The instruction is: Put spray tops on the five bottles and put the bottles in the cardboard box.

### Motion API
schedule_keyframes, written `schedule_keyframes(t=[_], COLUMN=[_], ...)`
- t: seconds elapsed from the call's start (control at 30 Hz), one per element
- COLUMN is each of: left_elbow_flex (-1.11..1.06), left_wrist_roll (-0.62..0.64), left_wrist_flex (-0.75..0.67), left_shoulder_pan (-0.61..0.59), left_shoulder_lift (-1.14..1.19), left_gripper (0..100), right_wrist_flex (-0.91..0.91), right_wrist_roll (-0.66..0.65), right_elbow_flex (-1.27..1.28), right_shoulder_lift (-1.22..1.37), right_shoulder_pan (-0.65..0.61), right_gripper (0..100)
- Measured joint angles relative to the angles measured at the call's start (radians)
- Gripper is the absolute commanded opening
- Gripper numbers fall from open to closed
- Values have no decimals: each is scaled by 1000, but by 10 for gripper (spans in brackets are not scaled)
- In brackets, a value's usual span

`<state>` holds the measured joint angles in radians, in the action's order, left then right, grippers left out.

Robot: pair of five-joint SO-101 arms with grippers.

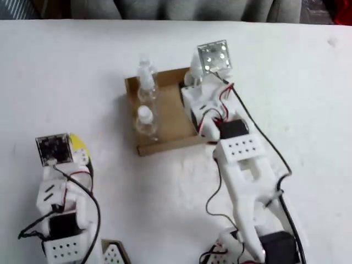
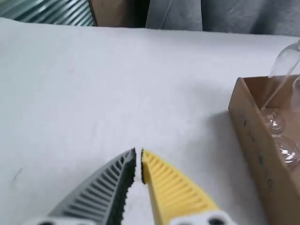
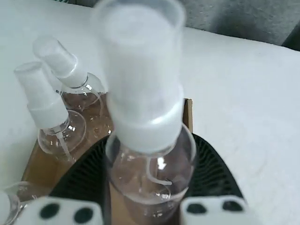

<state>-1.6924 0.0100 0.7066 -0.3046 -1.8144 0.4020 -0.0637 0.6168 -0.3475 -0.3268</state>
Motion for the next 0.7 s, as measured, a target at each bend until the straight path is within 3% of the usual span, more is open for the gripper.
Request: schedule_keyframes(t=[0.7], left_elbow_flex=[0], left_wrist_roll=[0], left_wrist_flex=[-8], left_shoulder_pan=[0], left_shoulder_lift=[0], left_gripper=[20], right_wrist_flex=[-420], right_wrist_roll=[0], right_elbow_flex=[0], right_shoulder_lift=[370], right_shoulder_pan=[-25], right_gripper=[18])
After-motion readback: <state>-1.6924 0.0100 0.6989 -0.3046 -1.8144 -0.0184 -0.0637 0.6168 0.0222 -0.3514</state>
